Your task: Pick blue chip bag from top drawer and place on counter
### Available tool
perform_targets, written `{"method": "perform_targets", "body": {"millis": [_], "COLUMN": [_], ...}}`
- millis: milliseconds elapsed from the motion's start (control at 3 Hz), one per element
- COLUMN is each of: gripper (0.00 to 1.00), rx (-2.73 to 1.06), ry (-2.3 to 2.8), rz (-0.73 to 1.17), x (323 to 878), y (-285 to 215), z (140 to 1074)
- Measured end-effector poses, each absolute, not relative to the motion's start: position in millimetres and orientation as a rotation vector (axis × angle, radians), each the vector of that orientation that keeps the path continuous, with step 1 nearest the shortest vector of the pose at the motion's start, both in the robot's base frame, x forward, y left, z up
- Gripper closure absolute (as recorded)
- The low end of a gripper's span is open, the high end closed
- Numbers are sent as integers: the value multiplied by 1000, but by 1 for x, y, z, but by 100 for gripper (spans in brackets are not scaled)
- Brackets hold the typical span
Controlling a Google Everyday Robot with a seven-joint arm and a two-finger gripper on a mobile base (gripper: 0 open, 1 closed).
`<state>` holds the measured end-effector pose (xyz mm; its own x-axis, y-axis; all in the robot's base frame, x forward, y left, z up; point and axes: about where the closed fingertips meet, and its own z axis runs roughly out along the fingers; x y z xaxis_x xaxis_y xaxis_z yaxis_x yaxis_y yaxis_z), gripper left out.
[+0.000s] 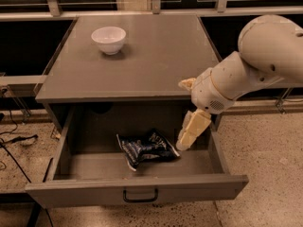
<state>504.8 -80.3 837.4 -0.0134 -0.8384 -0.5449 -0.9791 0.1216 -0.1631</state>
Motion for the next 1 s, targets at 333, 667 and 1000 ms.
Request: {"method": "perform_targets", "body": {"millis": [333,667,1000], "gripper": [4,18,34], "rx": [-1739,-1679,-1645], "ry": [1886,1875,1866], "rz": [371,447,486], "x": [502,498,497], "y": [-76,-61,-52], "z": [831,804,790]}}
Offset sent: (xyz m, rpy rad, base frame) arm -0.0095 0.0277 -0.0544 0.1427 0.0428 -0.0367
